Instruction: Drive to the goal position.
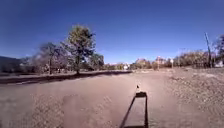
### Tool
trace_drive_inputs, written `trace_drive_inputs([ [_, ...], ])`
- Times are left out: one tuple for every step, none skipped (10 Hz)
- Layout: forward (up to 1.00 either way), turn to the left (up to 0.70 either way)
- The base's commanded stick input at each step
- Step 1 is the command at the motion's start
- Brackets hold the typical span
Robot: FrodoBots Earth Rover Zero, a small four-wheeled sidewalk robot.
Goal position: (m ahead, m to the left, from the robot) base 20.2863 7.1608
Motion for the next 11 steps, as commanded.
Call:
trace_drive_inputs([
  [0.50,0.00],
  [0.50,0.00],
  [0.50,0.00],
  [0.50,0.00],
  [0.50,0.00],
  [0.50,0.00],
  [0.50,0.00],
  [0.50,0.00],
  [0.50,0.00],
  [0.50,0.00],
  [0.50,0.00],
])
